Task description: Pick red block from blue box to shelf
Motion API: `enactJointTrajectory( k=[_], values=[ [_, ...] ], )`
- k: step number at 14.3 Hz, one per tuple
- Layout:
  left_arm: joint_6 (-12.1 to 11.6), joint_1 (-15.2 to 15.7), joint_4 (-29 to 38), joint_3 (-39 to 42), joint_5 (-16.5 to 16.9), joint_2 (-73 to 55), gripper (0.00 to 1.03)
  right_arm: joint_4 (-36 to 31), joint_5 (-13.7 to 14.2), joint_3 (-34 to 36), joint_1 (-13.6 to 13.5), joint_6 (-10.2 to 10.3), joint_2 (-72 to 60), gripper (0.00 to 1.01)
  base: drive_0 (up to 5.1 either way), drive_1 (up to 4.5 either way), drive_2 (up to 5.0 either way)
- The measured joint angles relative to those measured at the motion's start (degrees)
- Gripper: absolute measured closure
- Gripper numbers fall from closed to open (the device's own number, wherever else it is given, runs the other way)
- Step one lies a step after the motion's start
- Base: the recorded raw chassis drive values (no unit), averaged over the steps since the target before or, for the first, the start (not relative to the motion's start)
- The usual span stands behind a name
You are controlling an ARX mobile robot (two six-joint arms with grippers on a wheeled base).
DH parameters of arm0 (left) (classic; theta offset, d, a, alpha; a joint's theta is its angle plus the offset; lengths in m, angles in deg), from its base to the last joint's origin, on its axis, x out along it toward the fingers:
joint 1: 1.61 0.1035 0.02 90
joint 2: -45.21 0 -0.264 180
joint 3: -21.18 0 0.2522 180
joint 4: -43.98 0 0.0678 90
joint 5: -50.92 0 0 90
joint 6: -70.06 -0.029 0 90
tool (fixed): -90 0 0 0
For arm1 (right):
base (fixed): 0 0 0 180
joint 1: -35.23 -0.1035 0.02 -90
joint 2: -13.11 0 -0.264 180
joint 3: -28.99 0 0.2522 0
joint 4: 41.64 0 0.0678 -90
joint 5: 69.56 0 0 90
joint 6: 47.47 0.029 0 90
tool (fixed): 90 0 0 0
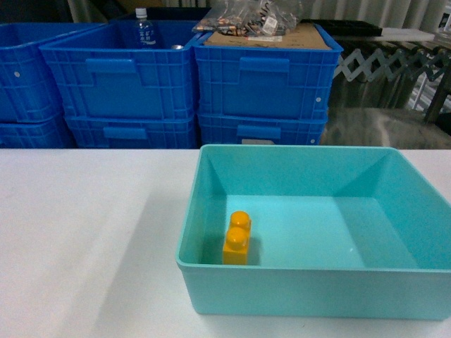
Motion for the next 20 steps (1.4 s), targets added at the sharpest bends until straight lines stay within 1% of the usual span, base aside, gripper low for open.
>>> enactJointTrajectory(
  k=[1,2,3,5,7,8,9,10,11,14,15,16,18,20],
  values=[
    [0.00,0.00,0.00,0.00,0.04,0.00,0.05,-1.81,4.15,8.13,-3.34,-1.70,11.17,0.72,0.0,0.00,0.0],
    [0.00,0.00,0.02,0.00,0.00,0.00,0.05,-1.75,5.86,12.52,-4.52,-2.91,19.23,0.72,0.0,0.00,0.0],
    [0.00,0.00,0.02,0.00,-0.11,0.00,0.05,-2.25,7.19,13.03,-4.28,-3.67,22.67,0.72,0.0,0.00,0.0],
    [0.00,0.00,0.02,0.00,0.00,0.00,0.05,-2.05,7.43,12.70,-4.04,-4.28,22.84,0.72,0.0,0.00,0.0],
    [0.00,0.00,0.02,0.00,-0.02,0.00,0.05,-2.16,7.43,12.70,-4.04,-4.28,22.62,0.72,0.0,0.00,0.0],
    [0.00,0.00,0.02,0.00,-0.02,0.00,0.05,-3.98,7.80,13.07,-4.07,-4.50,22.53,0.72,0.0,0.00,0.0],
    [0.00,0.00,0.02,0.00,0.00,0.00,0.05,-11.56,8.94,15.67,-3.56,-4.85,23.19,0.72,0.0,0.00,0.0],
    [0.00,0.00,0.00,0.00,-0.02,0.00,0.05,-13.90,8.39,18.08,-2.05,-5.16,25.40,0.72,0.0,0.00,0.0],
    [-0.02,0.00,0.02,0.00,-0.02,0.00,0.05,-13.20,7.26,19.71,-0.46,-5.29,27.58,0.72,0.0,0.00,0.0],
    [0.00,0.00,0.02,0.00,-0.02,0.00,0.05,-10.71,4.07,22.29,2.40,-5.31,32.48,0.72,0.0,0.00,0.0],
    [0.00,0.00,0.02,0.00,0.00,0.00,0.05,-9.64,-0.85,23.08,6.56,-5.38,34.45,0.72,0.0,0.00,0.0],
    [0.00,0.00,0.02,0.00,-0.04,0.00,0.05,-8.66,-1.22,23.54,8.66,-5.38,35.89,0.72,0.0,0.00,0.0],
    [0.00,0.00,0.02,0.00,-0.02,0.00,0.05,-6.84,-2.01,24.41,8.33,-5.35,38.56,0.72,0.0,0.00,0.0],
    [0.00,0.00,0.00,0.00,-0.02,0.00,0.05,-5.03,-2.01,25.09,8.33,-5.35,41.27,0.72,0.0,0.00,0.0]
  ],
)
